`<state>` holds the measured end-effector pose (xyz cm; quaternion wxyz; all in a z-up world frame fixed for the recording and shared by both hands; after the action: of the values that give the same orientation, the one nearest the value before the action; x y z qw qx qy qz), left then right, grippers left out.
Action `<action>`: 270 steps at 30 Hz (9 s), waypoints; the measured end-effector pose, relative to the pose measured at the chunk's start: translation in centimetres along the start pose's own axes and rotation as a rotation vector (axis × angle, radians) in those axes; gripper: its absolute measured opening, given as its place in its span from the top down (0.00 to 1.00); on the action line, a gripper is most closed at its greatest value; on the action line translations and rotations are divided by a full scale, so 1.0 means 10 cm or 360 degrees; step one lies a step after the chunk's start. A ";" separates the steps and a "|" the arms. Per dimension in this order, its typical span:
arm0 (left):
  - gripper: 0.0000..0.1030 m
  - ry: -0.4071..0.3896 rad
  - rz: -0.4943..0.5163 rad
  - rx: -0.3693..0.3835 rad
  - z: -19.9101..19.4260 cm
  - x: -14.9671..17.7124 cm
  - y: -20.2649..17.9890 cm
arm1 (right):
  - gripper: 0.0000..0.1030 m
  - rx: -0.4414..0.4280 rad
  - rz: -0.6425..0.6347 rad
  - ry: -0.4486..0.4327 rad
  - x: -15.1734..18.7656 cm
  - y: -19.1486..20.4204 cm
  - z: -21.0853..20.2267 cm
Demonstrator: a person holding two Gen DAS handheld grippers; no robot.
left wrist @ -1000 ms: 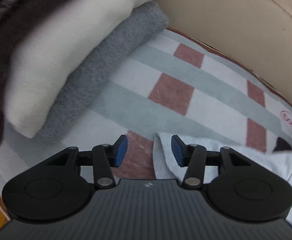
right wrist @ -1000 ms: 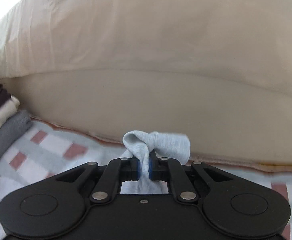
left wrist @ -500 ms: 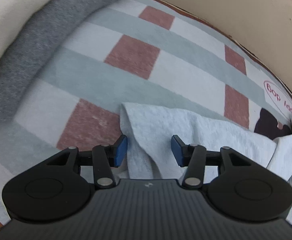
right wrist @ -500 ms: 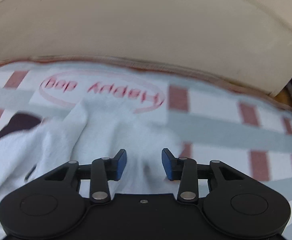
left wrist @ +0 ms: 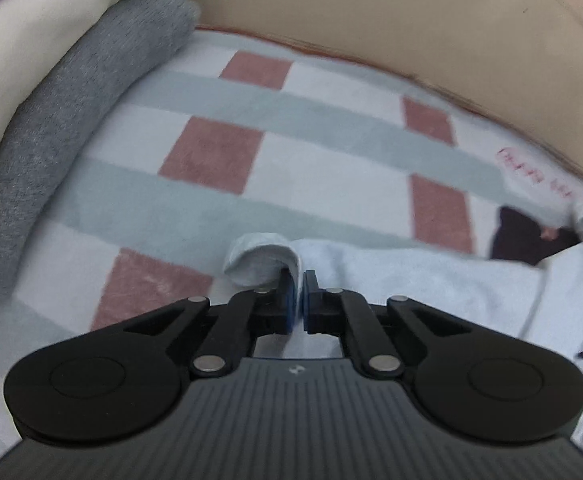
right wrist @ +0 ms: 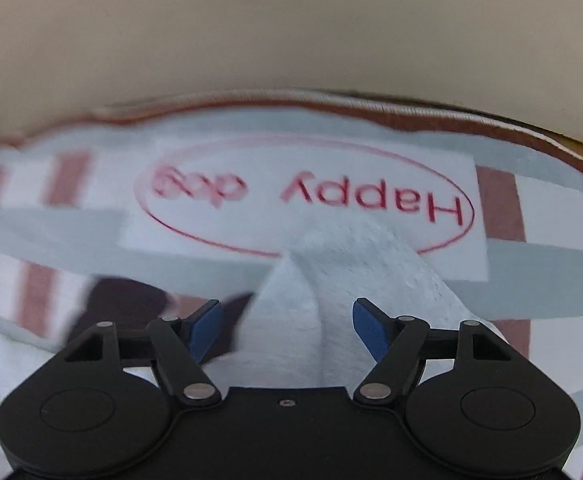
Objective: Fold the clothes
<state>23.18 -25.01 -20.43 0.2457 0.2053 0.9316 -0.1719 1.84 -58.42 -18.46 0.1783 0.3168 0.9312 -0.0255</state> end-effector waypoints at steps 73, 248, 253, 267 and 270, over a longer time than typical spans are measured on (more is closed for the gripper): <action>0.98 -0.0155 -0.0206 0.0602 -1.46 0.78 0.03 | 0.58 -0.0387 0.0397 -0.0378 1.91 -1.08 -0.86; 0.94 -0.0001 0.0305 0.0934 1.06 -0.94 -3.90 | 0.98 -0.0261 0.0450 -0.0803 1.70 -2.23 -1.16; 0.90 0.0082 0.0385 0.0663 1.35 -0.80 -4.08 | 0.99 -0.0060 0.0589 -0.0494 1.79 -2.44 -0.60; 0.69 0.0125 0.0484 0.0382 0.90 -0.53 -2.98 | 0.71 -0.0435 0.0629 -0.0577 0.93 -2.03 -0.68; 0.69 0.0163 0.0465 0.0355 0.87 -0.36 -2.85 | 0.57 -0.0703 0.0819 -0.0450 0.72 -1.87 -0.28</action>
<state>16.09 -54.18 -19.38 0.1961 0.3728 0.8784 -0.2259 -15.55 -68.71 -19.61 0.3699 0.4880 0.7702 0.1784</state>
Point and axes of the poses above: each gripper's, at about its wrist camera, not at the fingertips, and z roughly the way its jaws point, y to its left, x to its underside, the point moved 4 cm from there along z, roughly the way its jaws point, and after that the axes turned 2 degrees about -z, right-handed, at the moved point
